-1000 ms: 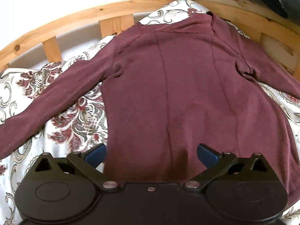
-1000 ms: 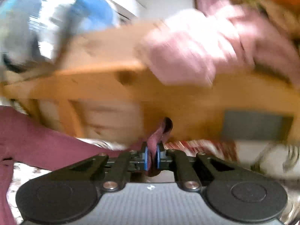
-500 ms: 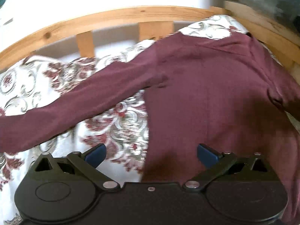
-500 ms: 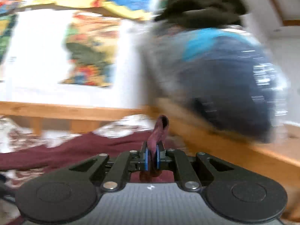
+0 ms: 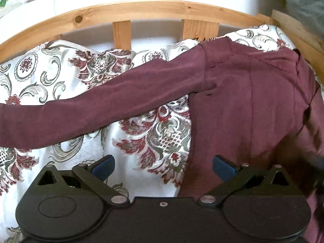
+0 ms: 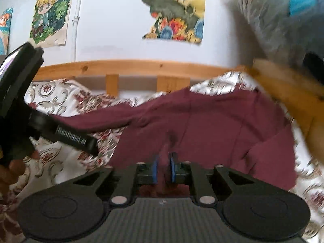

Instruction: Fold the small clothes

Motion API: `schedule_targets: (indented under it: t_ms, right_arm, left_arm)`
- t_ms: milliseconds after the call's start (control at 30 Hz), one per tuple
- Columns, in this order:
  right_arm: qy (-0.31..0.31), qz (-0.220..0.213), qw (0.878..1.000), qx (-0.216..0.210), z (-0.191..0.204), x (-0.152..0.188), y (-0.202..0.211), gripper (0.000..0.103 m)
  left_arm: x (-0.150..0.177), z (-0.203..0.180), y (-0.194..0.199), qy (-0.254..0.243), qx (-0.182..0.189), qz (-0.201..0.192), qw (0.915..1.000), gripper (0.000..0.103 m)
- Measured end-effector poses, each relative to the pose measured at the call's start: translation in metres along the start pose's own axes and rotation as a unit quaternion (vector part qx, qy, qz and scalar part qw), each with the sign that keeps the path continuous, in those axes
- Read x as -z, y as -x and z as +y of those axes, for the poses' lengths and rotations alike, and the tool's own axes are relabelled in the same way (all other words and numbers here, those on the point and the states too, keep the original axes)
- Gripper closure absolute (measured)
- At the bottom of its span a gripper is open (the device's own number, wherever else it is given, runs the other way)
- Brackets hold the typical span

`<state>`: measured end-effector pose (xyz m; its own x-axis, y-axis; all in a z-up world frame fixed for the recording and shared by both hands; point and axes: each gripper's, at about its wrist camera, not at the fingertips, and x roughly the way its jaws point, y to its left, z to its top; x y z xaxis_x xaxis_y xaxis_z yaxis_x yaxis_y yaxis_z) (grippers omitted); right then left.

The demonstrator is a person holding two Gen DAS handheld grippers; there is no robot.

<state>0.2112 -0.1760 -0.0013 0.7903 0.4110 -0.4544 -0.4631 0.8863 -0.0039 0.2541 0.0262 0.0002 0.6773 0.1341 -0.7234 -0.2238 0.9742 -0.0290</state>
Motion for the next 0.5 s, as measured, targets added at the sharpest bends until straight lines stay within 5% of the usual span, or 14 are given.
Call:
schedule_targets:
  t_ms: [67,233,500]
  right_arm:
    - [-0.018,0.016,0.999,-0.023,-0.006,0.004,0.002,0.031]
    - [-0.055,0.048,0.996,-0.047,-0.031,0.011,0.014,0.017]
    - [-0.101,0.012,0.986,0.135,-0.109,0.029,0.026,0.002]
  left_arm:
    - [-0.003,-0.004,0.0,0.001,0.003,-0.007,1.0,0.001]
    - [-0.015,-0.012,-0.004,0.017,0.012,-0.013,0.9997,0.001]
    - [0.003,-0.046,-0.026,-0.002,0.065,0.014,0.9978,0.001]
